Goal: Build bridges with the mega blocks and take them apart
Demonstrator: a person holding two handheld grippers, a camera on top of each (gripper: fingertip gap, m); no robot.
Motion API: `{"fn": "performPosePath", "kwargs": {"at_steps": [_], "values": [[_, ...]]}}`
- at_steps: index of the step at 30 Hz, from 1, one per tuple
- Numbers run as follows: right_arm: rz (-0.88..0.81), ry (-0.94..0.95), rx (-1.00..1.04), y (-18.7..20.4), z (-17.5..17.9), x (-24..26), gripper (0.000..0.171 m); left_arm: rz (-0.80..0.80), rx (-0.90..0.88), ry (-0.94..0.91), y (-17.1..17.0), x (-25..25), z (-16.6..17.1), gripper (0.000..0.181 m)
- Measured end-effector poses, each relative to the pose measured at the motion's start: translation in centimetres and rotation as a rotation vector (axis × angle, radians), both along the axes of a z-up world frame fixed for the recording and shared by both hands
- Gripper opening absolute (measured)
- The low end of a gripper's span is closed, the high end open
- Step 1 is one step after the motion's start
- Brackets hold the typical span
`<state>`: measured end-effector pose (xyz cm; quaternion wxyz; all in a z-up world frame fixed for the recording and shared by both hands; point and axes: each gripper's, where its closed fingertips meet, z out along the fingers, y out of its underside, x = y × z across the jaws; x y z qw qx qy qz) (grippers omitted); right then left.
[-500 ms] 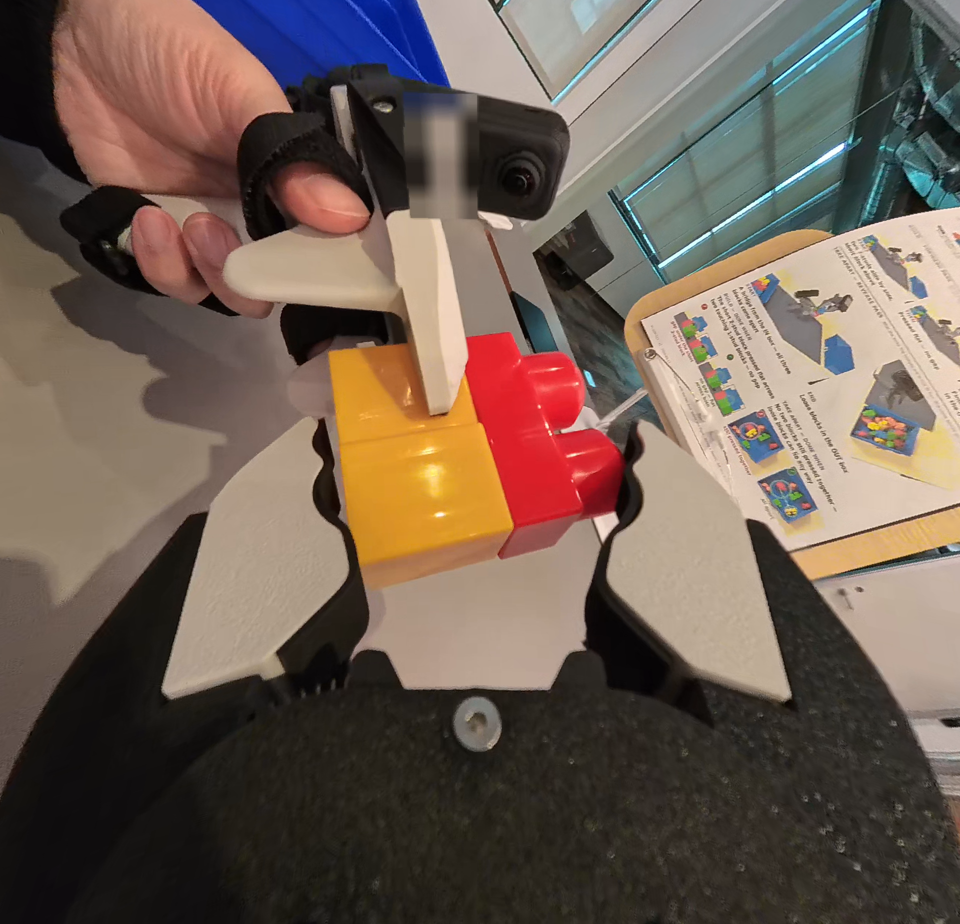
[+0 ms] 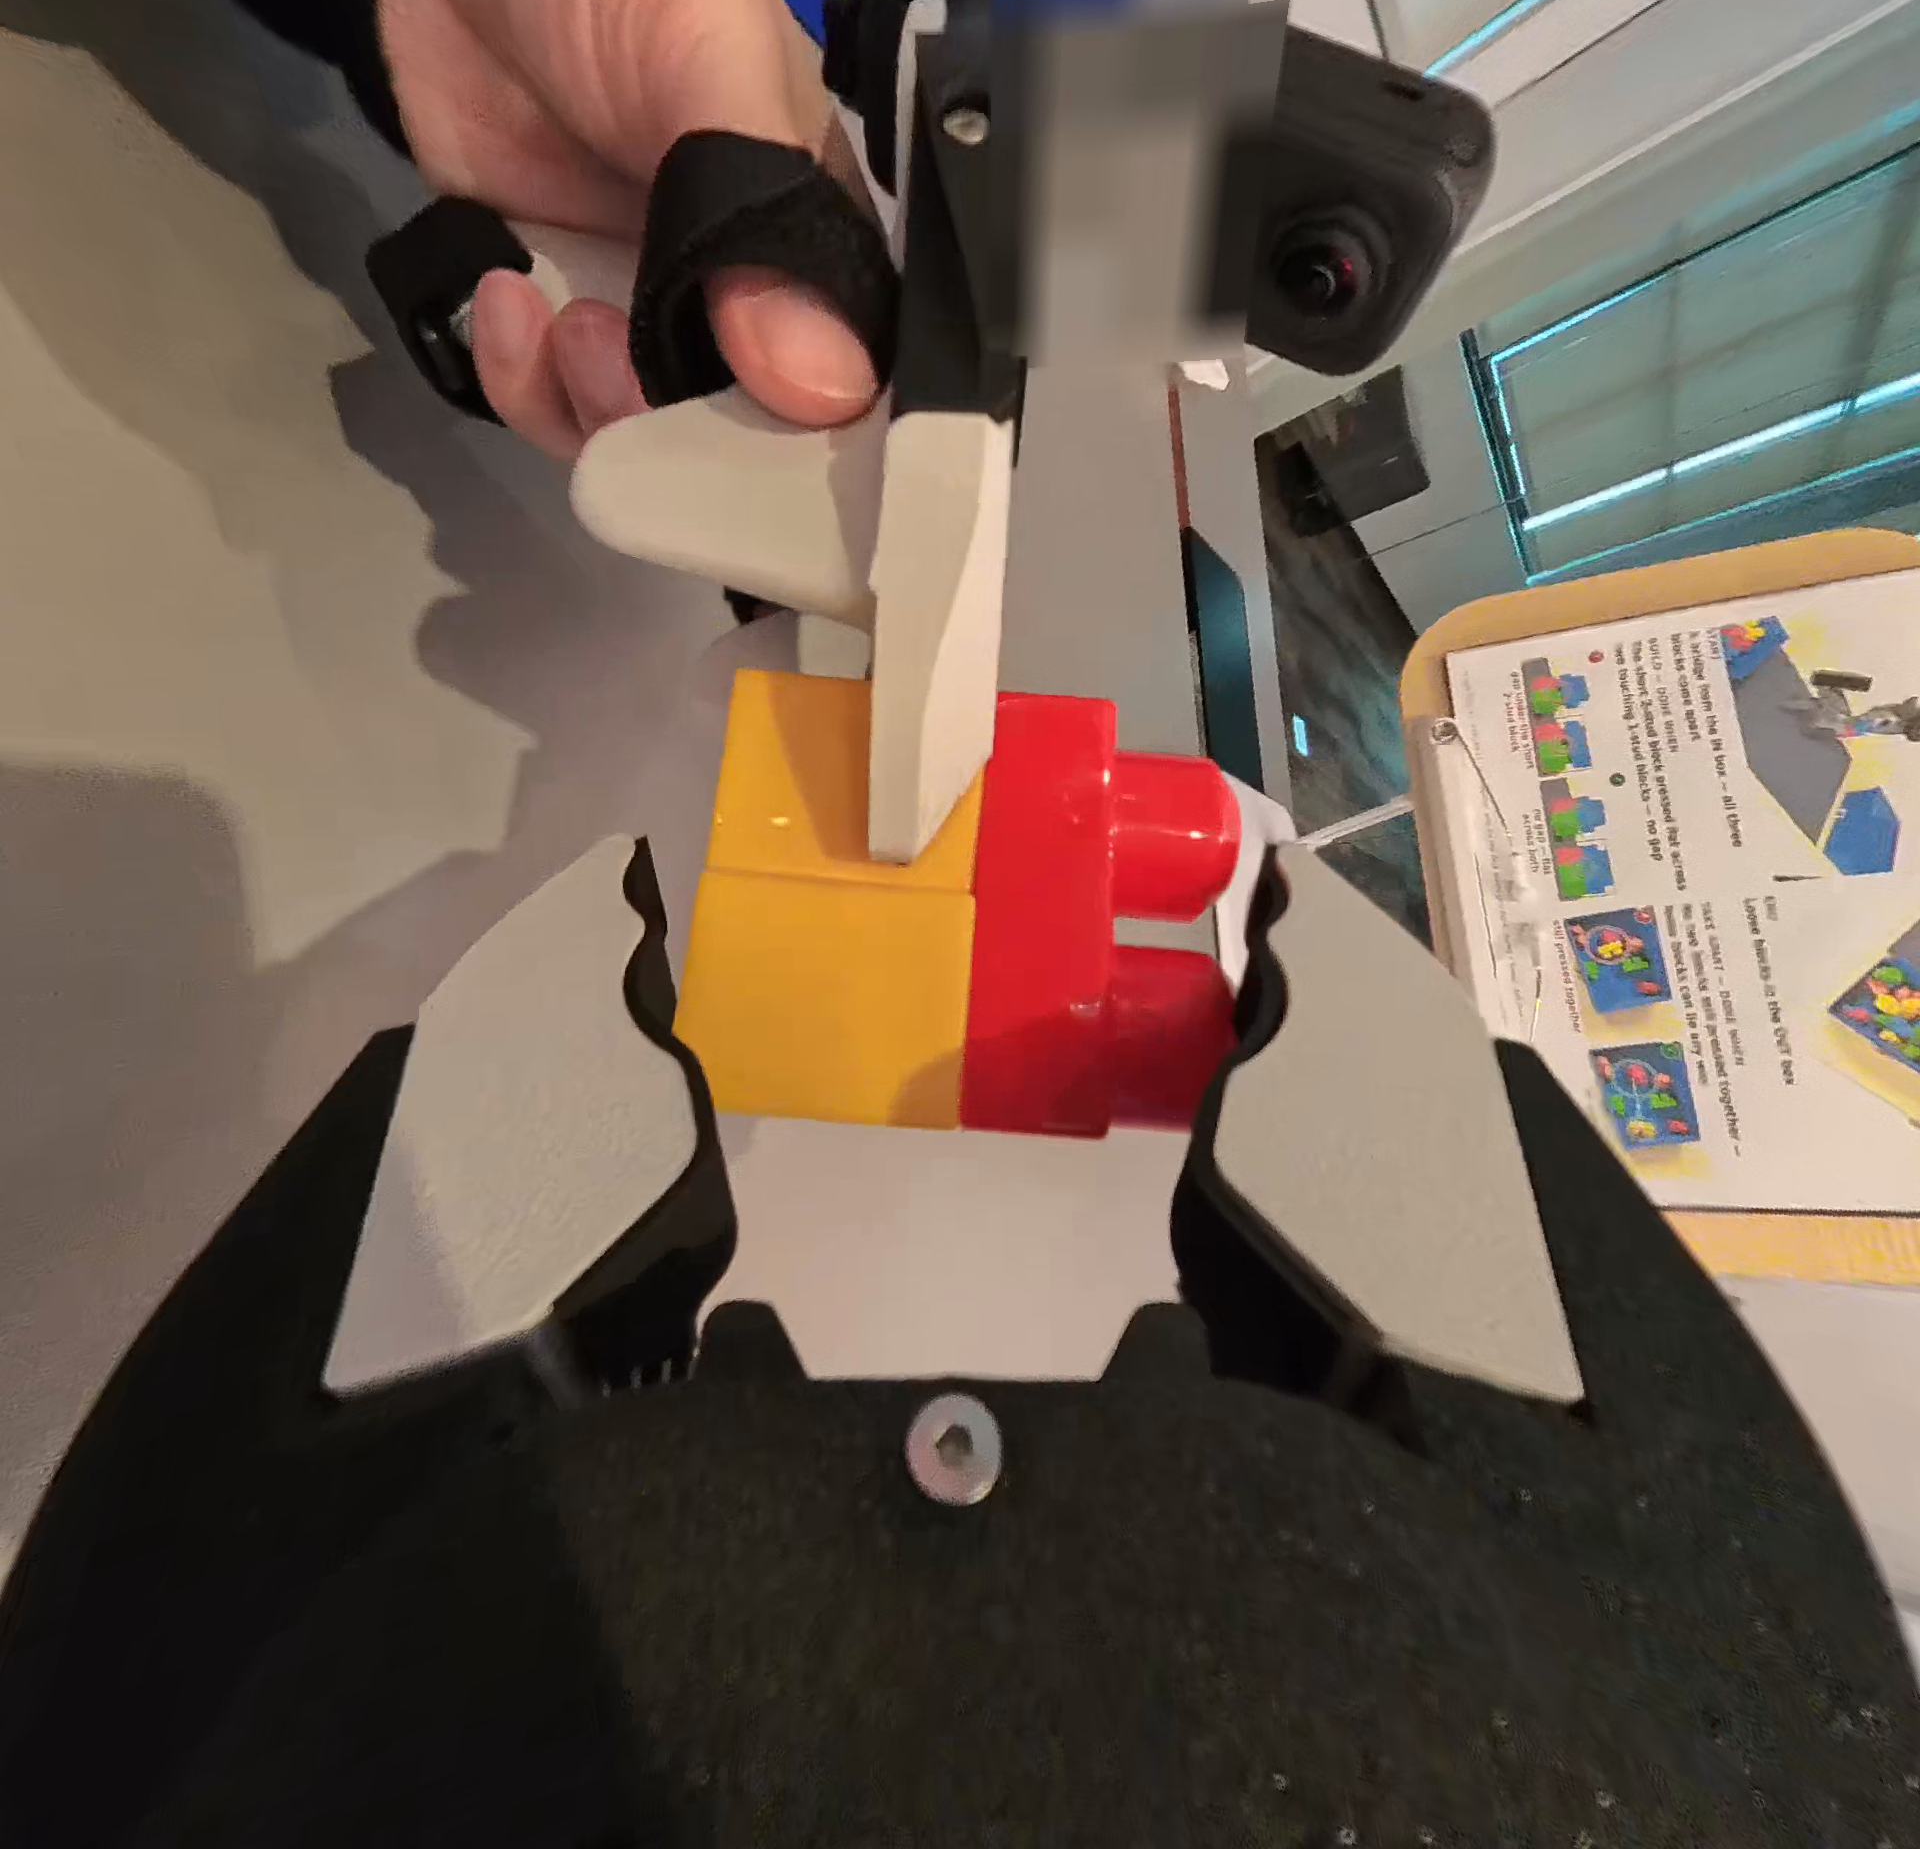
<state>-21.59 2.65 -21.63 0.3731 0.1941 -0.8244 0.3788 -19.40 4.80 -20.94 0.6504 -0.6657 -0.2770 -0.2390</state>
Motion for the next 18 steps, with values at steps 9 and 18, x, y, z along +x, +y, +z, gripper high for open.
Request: {"fn": "performPosePath", "kwargs": {"at_steps": [9,18], "values": [[-0.017,0.014,0.001,-0.29,-0.27,-0.09,0.099,0.007,-0.018,-0.003,0.1,-0.04,-0.26,0.036],[-0.035,-0.029,-0.028,-0.15,-0.59,-0.43,0.1,0.015,0.002,-0.049,0.16,-0.41,-0.51,0.036]]}}
